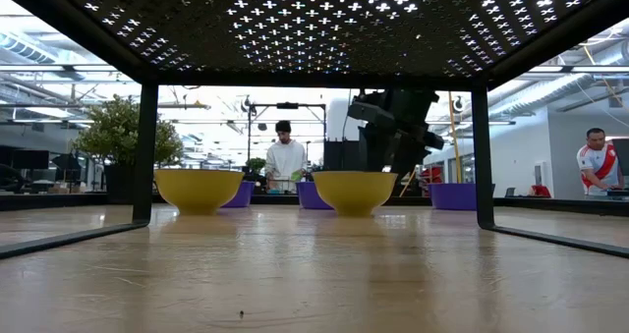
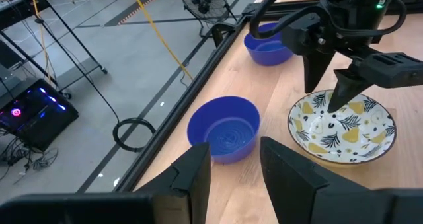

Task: Pick & Place Mini bowls
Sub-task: Stack the right patterned yellow bowl on the patterned yellow bowl on the shelf

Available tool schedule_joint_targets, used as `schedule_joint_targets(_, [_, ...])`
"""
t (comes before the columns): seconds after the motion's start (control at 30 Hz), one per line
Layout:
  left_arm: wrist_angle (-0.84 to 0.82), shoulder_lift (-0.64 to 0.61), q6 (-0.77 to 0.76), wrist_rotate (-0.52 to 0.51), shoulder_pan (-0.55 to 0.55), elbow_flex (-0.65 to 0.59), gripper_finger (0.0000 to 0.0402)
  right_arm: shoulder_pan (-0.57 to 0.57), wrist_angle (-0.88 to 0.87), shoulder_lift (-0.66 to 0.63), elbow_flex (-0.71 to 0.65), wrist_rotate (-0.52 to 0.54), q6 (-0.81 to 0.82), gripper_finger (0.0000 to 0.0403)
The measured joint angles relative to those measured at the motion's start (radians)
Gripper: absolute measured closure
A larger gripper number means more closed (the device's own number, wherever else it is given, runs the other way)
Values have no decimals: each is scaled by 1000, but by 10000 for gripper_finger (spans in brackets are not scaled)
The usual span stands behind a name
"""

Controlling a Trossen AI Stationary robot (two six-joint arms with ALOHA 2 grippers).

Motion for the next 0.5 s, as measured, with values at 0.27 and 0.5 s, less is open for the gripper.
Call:
schedule_joint_targets(0.27, [1, 0, -7, 0, 0, 0, 266, 0, 71, 0, -72, 0, 29, 224])
schedule_joint_targets(0.5, [2, 0, -7, 0, 0, 0, 266, 0, 167, 0, -101, 0, 21, 258])
